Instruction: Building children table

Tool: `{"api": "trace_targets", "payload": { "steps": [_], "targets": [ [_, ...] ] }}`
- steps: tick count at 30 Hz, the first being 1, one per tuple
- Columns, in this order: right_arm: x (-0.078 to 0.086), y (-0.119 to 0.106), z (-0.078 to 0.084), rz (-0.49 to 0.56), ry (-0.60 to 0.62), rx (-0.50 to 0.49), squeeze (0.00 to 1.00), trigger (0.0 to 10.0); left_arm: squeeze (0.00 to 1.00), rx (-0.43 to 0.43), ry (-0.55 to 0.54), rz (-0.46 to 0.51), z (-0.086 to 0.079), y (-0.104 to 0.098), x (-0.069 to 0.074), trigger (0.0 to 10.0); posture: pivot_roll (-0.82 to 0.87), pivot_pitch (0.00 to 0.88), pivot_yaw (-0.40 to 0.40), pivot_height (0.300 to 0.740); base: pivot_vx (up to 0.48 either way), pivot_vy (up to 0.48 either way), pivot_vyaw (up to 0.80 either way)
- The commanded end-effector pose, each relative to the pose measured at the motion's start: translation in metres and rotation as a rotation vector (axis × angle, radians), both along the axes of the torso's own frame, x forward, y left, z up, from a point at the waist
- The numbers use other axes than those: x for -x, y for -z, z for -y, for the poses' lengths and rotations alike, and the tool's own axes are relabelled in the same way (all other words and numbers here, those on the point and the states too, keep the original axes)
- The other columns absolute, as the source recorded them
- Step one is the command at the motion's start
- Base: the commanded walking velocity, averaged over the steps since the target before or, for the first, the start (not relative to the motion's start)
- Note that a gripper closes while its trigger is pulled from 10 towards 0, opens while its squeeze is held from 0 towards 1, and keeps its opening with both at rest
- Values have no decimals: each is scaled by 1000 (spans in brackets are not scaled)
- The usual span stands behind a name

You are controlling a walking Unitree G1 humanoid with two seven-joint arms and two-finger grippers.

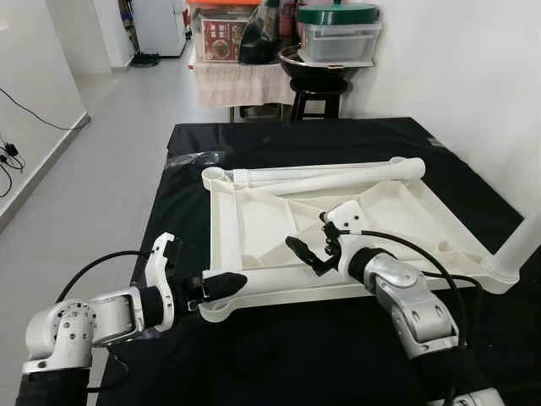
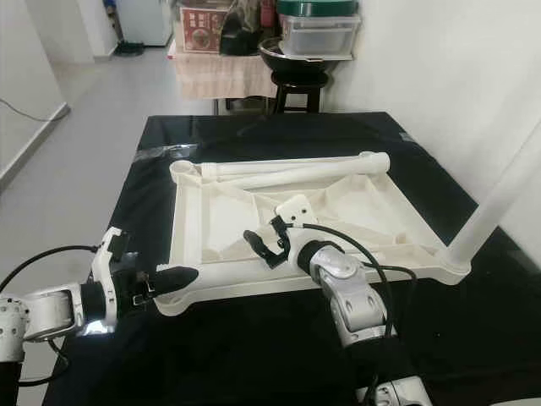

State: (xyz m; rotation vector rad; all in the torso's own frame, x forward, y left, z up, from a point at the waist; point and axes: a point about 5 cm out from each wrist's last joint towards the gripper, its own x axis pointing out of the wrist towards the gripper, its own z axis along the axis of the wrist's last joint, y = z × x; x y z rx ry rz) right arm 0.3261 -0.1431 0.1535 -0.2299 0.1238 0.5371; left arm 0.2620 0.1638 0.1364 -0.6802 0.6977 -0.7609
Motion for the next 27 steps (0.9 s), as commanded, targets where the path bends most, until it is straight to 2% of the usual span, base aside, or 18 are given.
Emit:
{"api": "trace_targets", "payload": {
  "steps": [1,5,8,19,21,22,23,24,25,27],
  "targets": [
    [-1,-6,2,28,8,15,0,10000,0,-10,21,-10,0,2,0,0,-108,0,-28,740,0,0,0],
    [-1,-7,2,30,10,14,0,10000,0,-16,28,-1,0,4,-3,0,-115,0,-24,740,0,0,0],
    [-1,-8,1,37,18,15,0,10000,0,9,66,57,5,-3,-9,0,-121,0,-16,740,0,0,0],
    [-4,-12,0,65,29,16,0,10000,0,21,94,72,7,-1,-9,0,-132,0,-7,740,0,0,0],
    [-7,-22,2,110,51,-44,0,10000,0,4,84,98,4,-1,-10,0,-132,0,-4,740,0,0,0],
    [-7,-22,2,110,51,-44,0,10000,0,4,84,98,4,-1,-10,0,-132,0,-4,740,0,0,0],
    [-8,-31,2,143,53,-108,0,10000,0,-8,68,132,1,-4,-11,0,-132,0,-3,740,0,0,0],
    [-8,-31,2,143,53,-108,0,10000,0,-8,68,132,1,-4,-11,0,-132,0,-3,740,0,0,0],
    [-7,-43,0,179,34,-193,0,10000,0,-24,32,182,-3,-9,-13,0,-131,0,-3,740,0,0,0],
    [-7,-43,0,179,34,-193,0,10000,0,-24,32,182,-3,-9,-13,0,-131,0,-3,740,0,0,0]
  ]
}}
